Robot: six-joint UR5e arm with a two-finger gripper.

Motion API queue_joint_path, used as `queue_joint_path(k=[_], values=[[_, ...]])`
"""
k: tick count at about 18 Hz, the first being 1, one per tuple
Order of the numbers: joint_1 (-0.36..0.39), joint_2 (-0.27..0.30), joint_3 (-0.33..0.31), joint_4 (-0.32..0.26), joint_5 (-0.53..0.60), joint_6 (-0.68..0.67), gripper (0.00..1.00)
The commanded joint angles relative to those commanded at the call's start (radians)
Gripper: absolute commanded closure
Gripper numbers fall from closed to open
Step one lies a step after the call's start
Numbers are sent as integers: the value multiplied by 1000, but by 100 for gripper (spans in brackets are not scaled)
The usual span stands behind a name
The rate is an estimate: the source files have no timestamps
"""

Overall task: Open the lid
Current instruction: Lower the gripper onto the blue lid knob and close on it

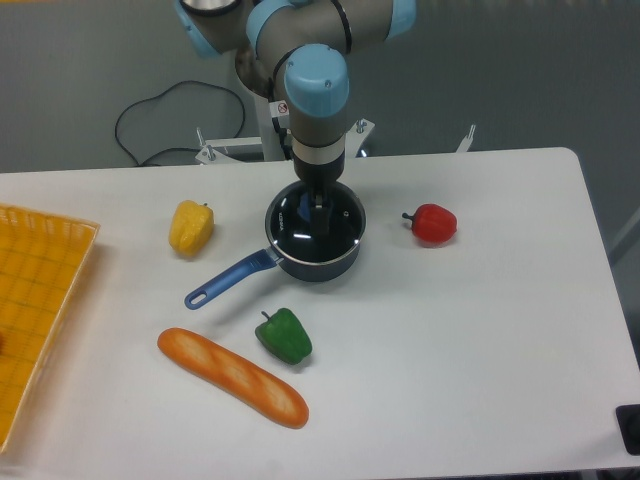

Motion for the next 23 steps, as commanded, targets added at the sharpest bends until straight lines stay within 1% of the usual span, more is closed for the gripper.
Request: queue_joint_path(k=[6,11,13,17,22,23], values=[[-17,-15,-2,-3,18,-8,0],[-21,-29,9,-5,26,-12,1],[-21,-32,11,-5,25,-12,5],[-21,-37,25,-9,26,-12,15],[-21,-35,28,-11,28,-11,16],[-21,-34,28,-11,28,-11,17]])
